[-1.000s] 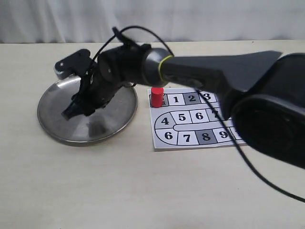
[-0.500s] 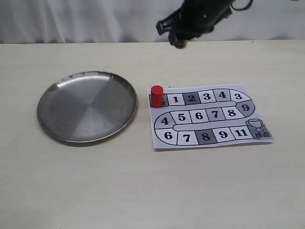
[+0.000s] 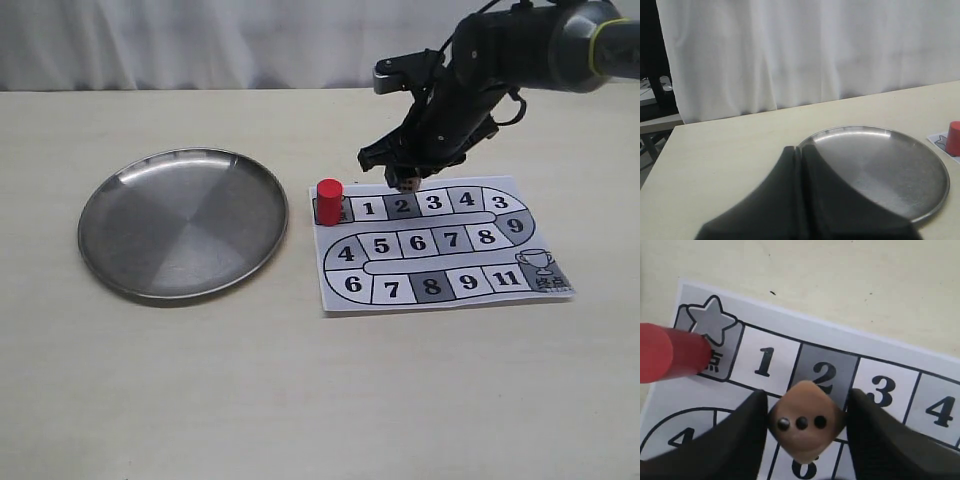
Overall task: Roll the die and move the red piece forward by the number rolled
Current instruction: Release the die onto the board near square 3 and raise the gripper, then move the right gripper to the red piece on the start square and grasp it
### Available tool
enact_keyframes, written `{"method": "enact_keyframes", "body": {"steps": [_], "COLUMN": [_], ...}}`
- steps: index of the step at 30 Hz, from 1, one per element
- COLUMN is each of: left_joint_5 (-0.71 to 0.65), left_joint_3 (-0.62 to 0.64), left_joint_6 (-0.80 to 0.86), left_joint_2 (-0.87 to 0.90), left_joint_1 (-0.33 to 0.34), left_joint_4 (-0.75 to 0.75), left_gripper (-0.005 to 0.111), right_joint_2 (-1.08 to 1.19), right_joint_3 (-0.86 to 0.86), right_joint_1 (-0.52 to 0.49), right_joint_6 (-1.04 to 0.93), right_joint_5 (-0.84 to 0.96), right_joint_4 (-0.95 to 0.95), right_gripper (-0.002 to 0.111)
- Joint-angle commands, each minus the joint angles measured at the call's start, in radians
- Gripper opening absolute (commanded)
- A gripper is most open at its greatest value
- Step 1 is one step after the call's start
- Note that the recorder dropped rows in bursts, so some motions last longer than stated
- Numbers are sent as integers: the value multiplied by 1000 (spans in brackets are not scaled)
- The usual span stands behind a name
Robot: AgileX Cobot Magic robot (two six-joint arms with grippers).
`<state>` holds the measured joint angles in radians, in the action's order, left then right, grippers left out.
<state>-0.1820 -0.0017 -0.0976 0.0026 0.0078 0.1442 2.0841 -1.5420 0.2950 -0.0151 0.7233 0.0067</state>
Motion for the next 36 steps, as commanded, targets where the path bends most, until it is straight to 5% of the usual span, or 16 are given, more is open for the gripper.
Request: {"method": "enact_keyframes", "body": {"steps": [1, 7, 19, 23, 28, 36], "left_joint_5": [9, 9, 9, 9, 9, 9], "left_joint_3": [2, 2, 2, 2, 2, 2], "left_joint_6": [-1, -1, -1, -1, -1, -1], "left_joint_2": [-3, -3, -3, -3, -3, -3], "left_joint_1": [-8, -8, -8, -8, -8, -8], "left_joint_4": [0, 0, 0, 0, 0, 0], "left_gripper": [0, 0, 0, 0, 0, 0], "right_joint_2": [-3, -3, -5, -40, -126, -156], "right_joint_3": [1, 1, -2, -25, -32, 52], "right_joint_1": [-2, -2, -2, -5, -7, -93], "right_joint_6": [5, 5, 1, 1, 6, 15], "right_joint_5": [-15, -15, -10, 48, 127, 242], "right_joint_4": [-23, -23, -23, -25, -103, -92], "right_gripper": [56, 75, 74, 54, 5, 4]}}
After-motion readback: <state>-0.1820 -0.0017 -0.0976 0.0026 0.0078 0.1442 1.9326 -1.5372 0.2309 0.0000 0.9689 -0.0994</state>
